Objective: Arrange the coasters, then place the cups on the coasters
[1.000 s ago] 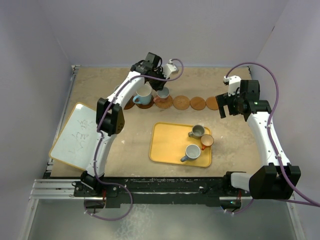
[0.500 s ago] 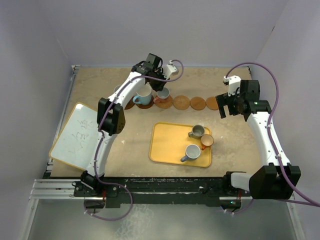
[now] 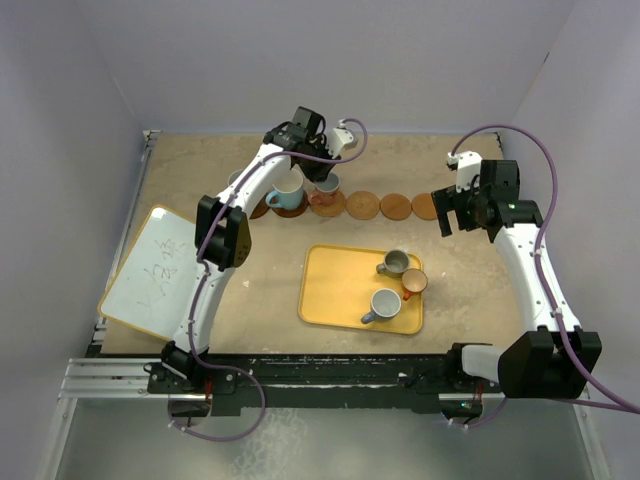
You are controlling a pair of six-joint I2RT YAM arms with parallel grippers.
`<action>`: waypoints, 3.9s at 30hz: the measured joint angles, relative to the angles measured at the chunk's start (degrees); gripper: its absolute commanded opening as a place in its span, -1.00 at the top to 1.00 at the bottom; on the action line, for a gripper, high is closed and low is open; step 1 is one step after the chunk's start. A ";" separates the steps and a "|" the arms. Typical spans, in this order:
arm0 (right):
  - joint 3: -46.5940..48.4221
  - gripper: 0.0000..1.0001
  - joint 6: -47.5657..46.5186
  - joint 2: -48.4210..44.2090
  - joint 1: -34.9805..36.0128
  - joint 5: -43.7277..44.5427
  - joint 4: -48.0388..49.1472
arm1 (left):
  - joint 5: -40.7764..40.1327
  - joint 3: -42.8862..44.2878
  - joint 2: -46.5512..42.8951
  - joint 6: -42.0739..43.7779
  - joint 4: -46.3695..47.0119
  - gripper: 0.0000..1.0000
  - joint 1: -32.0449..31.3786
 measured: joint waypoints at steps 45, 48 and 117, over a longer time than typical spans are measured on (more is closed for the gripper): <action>-0.02 -1.00 0.00 0.09 0.00 1.03 0.68 | -1.20 -31.32 -37.07 -3.43 9.31 -0.54 -12.02; -0.02 -1.00 0.00 -0.17 0.00 1.03 0.70 | -0.74 -38.56 -40.11 -3.30 9.84 -0.56 -18.03; -0.11 -1.00 -0.44 -0.17 0.00 1.27 0.85 | -3.98 -42.69 -31.56 -8.90 8.22 0.94 -27.61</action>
